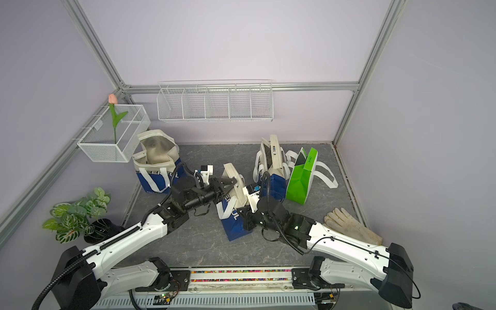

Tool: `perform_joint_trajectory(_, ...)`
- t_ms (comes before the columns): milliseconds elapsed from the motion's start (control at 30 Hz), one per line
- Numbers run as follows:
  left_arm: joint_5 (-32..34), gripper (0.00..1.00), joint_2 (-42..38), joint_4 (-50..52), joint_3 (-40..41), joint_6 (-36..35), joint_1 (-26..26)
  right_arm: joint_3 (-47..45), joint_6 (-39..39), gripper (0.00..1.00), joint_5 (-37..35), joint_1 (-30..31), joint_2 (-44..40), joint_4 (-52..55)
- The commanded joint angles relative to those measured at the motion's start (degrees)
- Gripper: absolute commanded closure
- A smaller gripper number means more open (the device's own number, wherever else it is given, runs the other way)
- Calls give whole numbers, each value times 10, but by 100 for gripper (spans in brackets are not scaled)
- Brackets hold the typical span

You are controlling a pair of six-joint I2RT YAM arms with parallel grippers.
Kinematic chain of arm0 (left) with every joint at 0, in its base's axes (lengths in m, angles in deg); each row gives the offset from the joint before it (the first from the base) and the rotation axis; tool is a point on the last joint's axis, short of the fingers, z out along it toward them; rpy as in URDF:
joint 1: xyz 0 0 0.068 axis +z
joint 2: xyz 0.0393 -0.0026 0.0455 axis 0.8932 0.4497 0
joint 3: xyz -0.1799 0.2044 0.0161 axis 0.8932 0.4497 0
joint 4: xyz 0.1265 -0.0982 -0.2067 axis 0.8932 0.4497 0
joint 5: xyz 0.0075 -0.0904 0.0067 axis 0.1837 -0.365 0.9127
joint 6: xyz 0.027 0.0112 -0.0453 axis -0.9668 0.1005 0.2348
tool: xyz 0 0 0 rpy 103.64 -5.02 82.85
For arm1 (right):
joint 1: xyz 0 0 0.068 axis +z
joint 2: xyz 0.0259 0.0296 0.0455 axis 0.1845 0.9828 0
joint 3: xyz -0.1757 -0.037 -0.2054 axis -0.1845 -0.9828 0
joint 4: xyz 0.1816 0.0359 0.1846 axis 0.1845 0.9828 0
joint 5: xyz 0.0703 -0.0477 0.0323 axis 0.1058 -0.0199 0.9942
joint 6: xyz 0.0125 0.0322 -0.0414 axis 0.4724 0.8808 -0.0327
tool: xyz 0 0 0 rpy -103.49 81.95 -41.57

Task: Open the takeout bag
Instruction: Open the takeout bag at the center of the board.

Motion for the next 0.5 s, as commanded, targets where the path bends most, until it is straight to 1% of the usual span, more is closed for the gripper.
perform_joint_trajectory(0, 9, 82, 24, -78, -10, -41, -3, -3, 3, 93, 6, -3, -17, -7)
perform_joint_trajectory(67, 6, 81, 40, -96, -14, -38, -3, -4, 3, 93, 8, -6, -20, 0)
perform_joint_trajectory(167, 9, 70, 53, -128, -14, -30, -3, -12, 4, 93, 10, -11, -25, 3)
perform_joint_trajectory(200, 9, 69, 57, -134, -16, -28, -3, -15, 6, 93, 11, -12, -27, 2)
perform_joint_trajectory(233, 8, 71, 62, -140, -17, -26, -3, -17, 8, 93, 12, -14, -29, 1)
perform_joint_trajectory(267, 4, 77, 65, -144, -20, -25, -4, -19, 8, 93, 13, -16, -31, 1)
perform_joint_trajectory(333, 0, 98, 70, -120, -32, -27, -4, -21, 11, 93, 10, -18, -35, 2)
perform_joint_trajectory(367, -1, 100, 69, -113, -33, -28, -5, -21, 11, 93, 10, -19, -36, 2)
perform_joint_trajectory(467, 5, 100, 50, -68, -32, -35, -9, -17, 13, 93, 7, -24, -40, 8)
